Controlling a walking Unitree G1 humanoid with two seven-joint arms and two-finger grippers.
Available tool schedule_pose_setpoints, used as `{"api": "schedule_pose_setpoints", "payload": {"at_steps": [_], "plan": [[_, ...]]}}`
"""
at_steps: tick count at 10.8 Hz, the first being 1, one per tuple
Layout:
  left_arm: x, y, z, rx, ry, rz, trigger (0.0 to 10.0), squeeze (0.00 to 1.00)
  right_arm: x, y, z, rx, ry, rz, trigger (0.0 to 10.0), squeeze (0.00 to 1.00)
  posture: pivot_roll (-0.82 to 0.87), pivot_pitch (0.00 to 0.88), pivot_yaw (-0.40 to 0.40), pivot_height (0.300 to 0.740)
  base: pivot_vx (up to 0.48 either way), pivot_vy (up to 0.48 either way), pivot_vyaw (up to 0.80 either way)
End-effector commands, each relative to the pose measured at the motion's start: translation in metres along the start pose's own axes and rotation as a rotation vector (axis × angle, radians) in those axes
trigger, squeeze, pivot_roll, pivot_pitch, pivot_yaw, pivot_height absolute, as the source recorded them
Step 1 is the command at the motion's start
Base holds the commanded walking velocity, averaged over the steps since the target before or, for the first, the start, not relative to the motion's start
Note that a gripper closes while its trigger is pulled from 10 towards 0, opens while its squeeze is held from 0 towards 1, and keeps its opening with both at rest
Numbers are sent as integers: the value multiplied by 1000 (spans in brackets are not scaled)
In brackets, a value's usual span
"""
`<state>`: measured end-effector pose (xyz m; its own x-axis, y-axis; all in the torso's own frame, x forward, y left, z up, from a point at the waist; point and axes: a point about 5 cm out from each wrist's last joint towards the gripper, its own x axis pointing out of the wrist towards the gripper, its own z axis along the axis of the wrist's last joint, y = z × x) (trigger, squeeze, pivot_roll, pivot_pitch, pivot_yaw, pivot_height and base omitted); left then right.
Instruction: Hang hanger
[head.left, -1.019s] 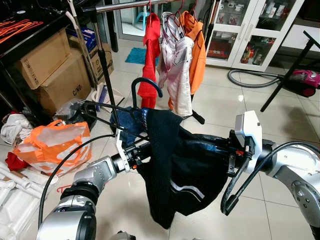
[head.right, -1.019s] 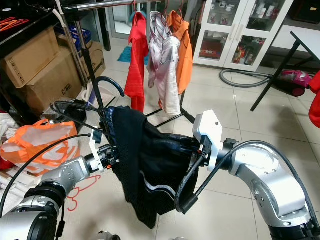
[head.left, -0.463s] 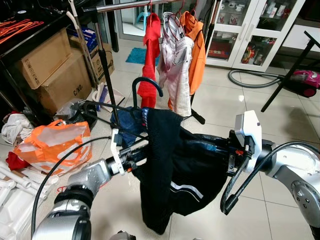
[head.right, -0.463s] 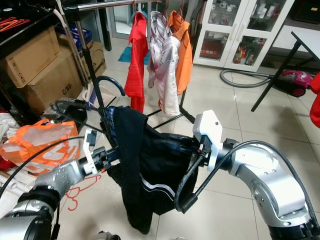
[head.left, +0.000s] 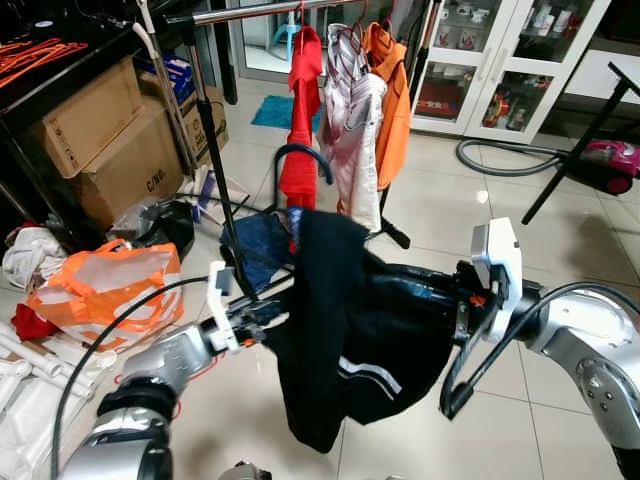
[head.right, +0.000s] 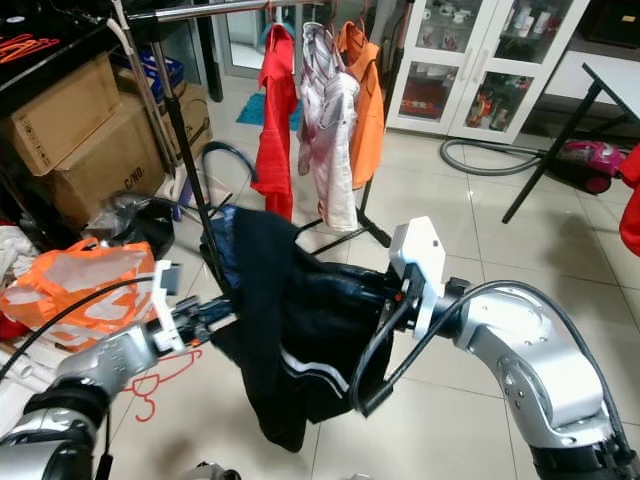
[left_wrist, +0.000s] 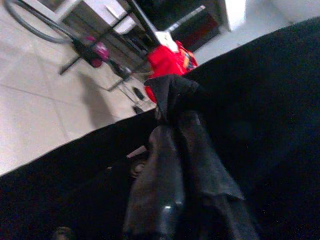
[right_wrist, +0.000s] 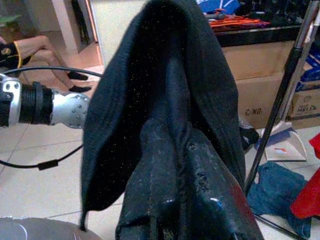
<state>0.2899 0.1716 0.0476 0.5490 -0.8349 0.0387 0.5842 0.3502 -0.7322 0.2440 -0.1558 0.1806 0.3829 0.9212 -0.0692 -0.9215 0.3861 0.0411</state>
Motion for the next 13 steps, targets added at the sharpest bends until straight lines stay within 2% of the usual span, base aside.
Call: {"api": "schedule_pose_setpoints", "payload": {"at_steps": [1,3,5,6,7,8,9,10,11,12,13], "plan": [[-4,1,7,22,-37,29,0,0,-3,-5,9,-24,-34,-21,0,0,-121,9,-2,740,0,0,0],[-14,6,15,27,-99,99,0,0,-7,-14,-1,-8,-12,-62,0,0,-107,8,-5,740,0,0,0],[-33,17,28,39,-214,260,0,0,-11,-23,-16,-17,51,-101,0,0,-88,9,-8,740,0,0,0],[-48,25,36,45,-292,396,0,0,-14,-29,-24,-31,92,-134,0,0,-72,8,-10,740,0,0,0],[-55,29,39,44,-325,467,0,0,-16,-32,-26,-31,98,-150,0,0,-68,8,-10,740,0,0,0],[-76,39,43,46,-387,675,0,0,-22,-40,-26,-62,129,-179,0,0,-58,7,-12,740,0,0,0],[-88,44,47,60,-418,816,0,0,-27,-45,-20,-93,134,-192,0,0,-55,7,-14,740,0,0,0],[-106,49,50,86,-430,1018,0,0,-39,-49,-10,-134,146,-200,0,0,-57,8,-12,740,0,0,0],[-113,51,51,100,-423,1086,0,0,-43,-50,-8,-144,156,-199,0,0,-58,8,-11,740,0,0,0],[-118,51,53,116,-424,1137,0,0,-49,-51,-9,-167,201,-194,0,0,-64,7,-9,740,0,0,0],[-117,51,59,148,-434,1166,0,0,-53,-53,-13,-222,276,-200,0,0,-70,6,-6,740,0,0,0]]}}
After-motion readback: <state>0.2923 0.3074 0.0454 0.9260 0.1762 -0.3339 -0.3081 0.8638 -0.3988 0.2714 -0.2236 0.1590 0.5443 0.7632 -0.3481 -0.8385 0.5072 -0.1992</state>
